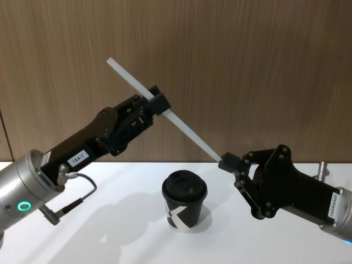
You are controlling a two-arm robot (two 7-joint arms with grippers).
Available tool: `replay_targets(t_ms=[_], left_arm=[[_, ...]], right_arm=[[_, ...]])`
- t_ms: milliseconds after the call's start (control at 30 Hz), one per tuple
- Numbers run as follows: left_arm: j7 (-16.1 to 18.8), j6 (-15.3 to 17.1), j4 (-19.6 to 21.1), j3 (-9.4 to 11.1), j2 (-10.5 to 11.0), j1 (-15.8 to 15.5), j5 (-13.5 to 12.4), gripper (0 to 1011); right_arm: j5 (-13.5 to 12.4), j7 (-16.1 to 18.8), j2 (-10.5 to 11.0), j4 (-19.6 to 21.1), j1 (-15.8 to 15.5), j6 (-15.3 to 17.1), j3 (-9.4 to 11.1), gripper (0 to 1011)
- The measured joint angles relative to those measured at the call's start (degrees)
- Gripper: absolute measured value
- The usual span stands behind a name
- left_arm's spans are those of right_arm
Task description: Pick up the straw with one hand, pass it to the other hand, and insert it into the cup.
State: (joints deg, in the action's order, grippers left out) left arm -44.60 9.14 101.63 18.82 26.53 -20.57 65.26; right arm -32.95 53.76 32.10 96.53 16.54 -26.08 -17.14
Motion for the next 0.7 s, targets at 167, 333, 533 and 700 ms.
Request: replay_targets(t_ms=[167, 333, 533, 700], left_arm=[[0.07, 0.0, -0.04, 0.03, -0.02, -0.02, 0.03, 229], [0.15, 0.0, -0.07, 0.06, -0.05, -0.05, 0.06, 93], [0.21, 0.0, -0.08, 0.09, -0.08, -0.07, 0.07, 41], [0.27, -0.02, -0.08, 0.08, -0.1, -0.09, 0.08, 19]], right_arm=[[0.0, 0.0, 0.0, 0.0, 0.0, 0.0, 0.0, 0], [0.0, -0.01, 0.0, 0.0, 0.01, 0.0, 0.0, 0], [0.0, -0.01, 0.0, 0.0, 0.0, 0.0, 0.0, 1], [-0.01, -0.01, 0.0, 0.0, 0.0, 0.0, 0.0, 34]])
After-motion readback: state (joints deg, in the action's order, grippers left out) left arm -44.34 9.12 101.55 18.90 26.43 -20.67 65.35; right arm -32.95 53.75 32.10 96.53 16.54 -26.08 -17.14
